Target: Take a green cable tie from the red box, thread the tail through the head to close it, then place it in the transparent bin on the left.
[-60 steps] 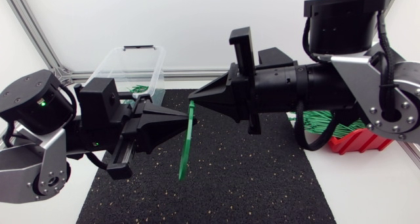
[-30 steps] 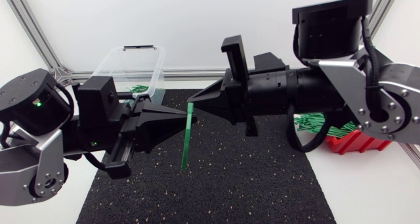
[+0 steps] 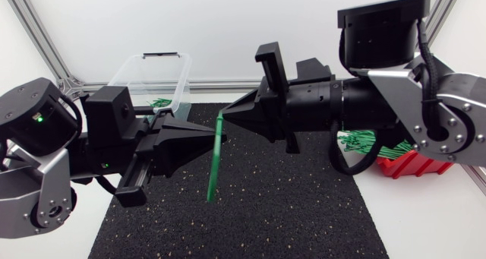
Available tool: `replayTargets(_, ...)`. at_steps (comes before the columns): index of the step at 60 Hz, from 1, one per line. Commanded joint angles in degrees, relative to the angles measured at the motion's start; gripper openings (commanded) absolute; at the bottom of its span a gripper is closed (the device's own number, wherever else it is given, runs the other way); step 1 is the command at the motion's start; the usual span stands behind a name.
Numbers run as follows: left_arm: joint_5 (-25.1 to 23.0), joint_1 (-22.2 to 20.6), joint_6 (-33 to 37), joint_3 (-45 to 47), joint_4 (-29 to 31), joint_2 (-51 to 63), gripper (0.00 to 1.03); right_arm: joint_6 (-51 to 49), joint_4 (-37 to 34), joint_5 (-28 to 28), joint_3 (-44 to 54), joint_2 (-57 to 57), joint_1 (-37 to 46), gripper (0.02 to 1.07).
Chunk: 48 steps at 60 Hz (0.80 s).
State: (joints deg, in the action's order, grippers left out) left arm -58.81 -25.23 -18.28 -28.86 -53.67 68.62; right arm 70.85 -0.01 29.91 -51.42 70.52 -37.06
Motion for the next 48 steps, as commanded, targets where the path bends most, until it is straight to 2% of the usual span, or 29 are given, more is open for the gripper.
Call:
replayTargets(1,-1.5,1.4,-2.1,-3.7,-1.4,0.8,0.04,-2.6,-0.7,-1.9,0.2,0.1,0.4,0.58)
replayTargets(4,-1.5,2.8,-3.2,-5.3,-1.3,2.3,0.04,-3.4,-0.9,-2.3,0.1,0.0,0.5,0.76)
replayTargets(5,-1.5,4.1,-4.0,-6.6,-1.0,3.3,0.04,-4.6,-1.7,-2.9,-0.3,0.1,0.5,0.86)
replayTargets(9,-1.6,6.2,-5.5,-8.8,-0.3,4.3,0.04,-6.5,-2.6,-4.2,-0.6,-0.1,0.3,0.95)
replayTargets(20,-0.7,13.4,-6.0,-18.5,11.7,6.8,0.03,-12.1,-5.3,-10.7,-1.3,-1.4,-0.3,0.99)
replayTargets(27,1.5,17.4,-4.7,-23.5,20.2,5.8,0.03,-15.8,-6.7,-14.3,-1.7,-1.8,-0.6,1.01)
replayTargets(32,4.6,20.2,1.5,-29.3,32.3,6.7,0.03,-19.1,-6.8,-17.3,-1.5,-1.8,-0.5,1.01)
replayTargets(42,11.3,22.4,10.9,-35.9,47.1,9.1,0.03,-25.8,-7.2,-21.3,-1.2,-1.9,0.9,1.01)
replayTargets(45,15.8,23.0,14.9,-38.2,51.4,10.5,0.03,-27.5,-7.3,-22.8,-1.0,-2.1,0.9,1.01)
replayTargets(47,17.2,23.2,16.1,-39.1,52.8,11.2,0.03,-28.1,-7.7,-23.6,-0.9,-2.3,0.9,1.01)
replayTargets(48,19.1,23.3,18.6,-40.7,55.4,12.3,0.03,-29.0,-8.0,-24.4,-0.9,-2.3,0.9,1.01)
